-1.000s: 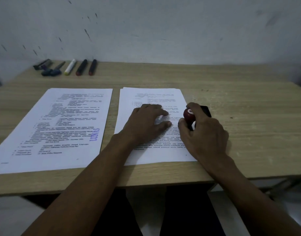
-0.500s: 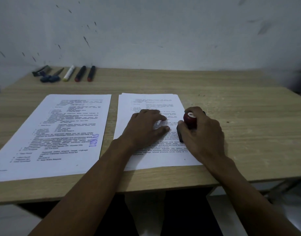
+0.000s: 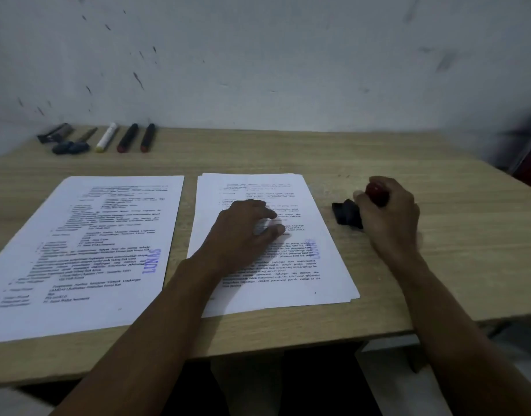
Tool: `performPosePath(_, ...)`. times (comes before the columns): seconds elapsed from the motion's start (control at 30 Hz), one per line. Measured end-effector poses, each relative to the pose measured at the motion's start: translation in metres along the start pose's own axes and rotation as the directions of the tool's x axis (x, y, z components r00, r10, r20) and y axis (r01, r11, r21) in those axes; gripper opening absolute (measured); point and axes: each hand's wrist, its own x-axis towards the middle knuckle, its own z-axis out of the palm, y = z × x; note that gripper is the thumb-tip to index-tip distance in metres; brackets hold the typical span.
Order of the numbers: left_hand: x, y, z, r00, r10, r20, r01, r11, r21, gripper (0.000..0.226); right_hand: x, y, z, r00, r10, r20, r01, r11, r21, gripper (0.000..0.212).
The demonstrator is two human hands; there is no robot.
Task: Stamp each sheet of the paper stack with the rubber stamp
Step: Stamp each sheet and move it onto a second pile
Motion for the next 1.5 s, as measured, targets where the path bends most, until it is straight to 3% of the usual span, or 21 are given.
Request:
performPosePath(0.33, 0.000, 0.001, 0.001, 1.000, 0.003, 0.004, -0.003, 1.000, 0.028, 0.040, 0.003, -0.013, 0.013, 0.985, -0.090, 0.146, 0.119, 0.972, -0.205, 0.050)
performPosePath(0.7, -0.001, 0.004, -0.001, 1.000, 0.006, 0.017, -0.008, 0.998, 0.062, 0.041, 0.005, -0.004, 0.016, 0.988, -0.106, 0.109, 0.127, 0.969, -0.213, 0.050)
performPosePath(0.93, -0.001, 0.007, -0.002, 1.000, -0.015, 0.024, 0.013, 0.998, 0.058, 0.041, 0.009, 0.003, 0.019, 0.978, -0.136, 0.159, 0.162, 0.973, -0.162, 0.052)
performPosePath(1.2, -0.002, 0.006, -0.003, 1.000, -0.021, 0.013, 0.020, 0.999, 0.027, 0.042, -0.001, -0.001, 0.013, 0.990, -0.054, 0.131, 0.073, 0.987, -0.145, 0.085)
performPosePath(1.3, -0.002, 0.005, -0.008, 0.997, -0.033, -0.074, 0.034, 0.999, 0.012, 0.041, -0.014, -0.010, 0.006, 0.997, -0.018, 0.073, 0.030, 0.986, -0.167, 0.079)
performPosePath(1.4, -0.005, 0.004, -0.015, 0.950, -0.131, -0.284, 0.162, 0.983, 0.090, 0.041, -0.035, -0.012, 0.001, 0.998, -0.030, 0.062, 0.042, 0.976, -0.214, 0.059)
performPosePath(1.5, -0.008, 0.001, -0.024, 0.823, -0.371, -0.430, 0.507, 0.821, 0.261, 0.049, -0.055, -0.009, -0.002, 0.986, -0.030, 0.164, 0.078, 0.954, -0.290, 0.050)
